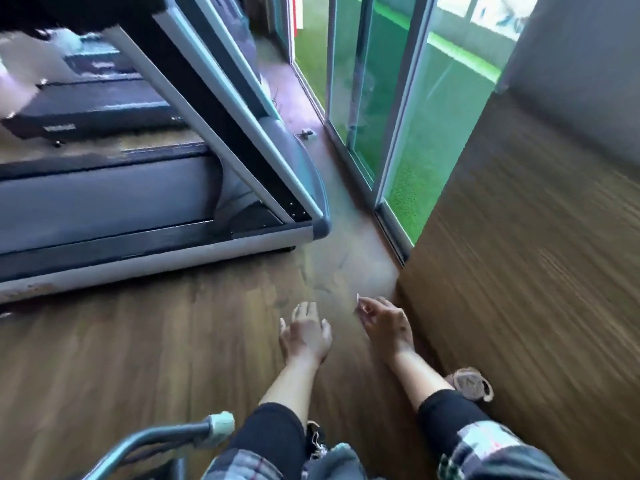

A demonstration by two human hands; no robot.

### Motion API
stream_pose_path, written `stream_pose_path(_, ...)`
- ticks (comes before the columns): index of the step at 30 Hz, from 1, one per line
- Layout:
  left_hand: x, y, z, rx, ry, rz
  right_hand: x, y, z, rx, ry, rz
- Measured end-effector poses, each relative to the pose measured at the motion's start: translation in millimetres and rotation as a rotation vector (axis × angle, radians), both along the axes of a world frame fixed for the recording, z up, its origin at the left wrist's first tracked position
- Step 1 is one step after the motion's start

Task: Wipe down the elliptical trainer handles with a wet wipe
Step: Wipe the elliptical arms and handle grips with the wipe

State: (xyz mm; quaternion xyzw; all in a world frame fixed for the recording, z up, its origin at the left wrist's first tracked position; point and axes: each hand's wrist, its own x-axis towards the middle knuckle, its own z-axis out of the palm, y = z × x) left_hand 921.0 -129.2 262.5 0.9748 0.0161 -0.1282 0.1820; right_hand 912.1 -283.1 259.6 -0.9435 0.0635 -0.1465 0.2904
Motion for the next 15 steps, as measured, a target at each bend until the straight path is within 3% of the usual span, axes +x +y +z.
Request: stream_pose_path(15, 212.7, 156.9, -1.6, -0.024, 0.036, 0.619, 289.1, 174.3, 1.3, -0.044, 0.157, 0.635)
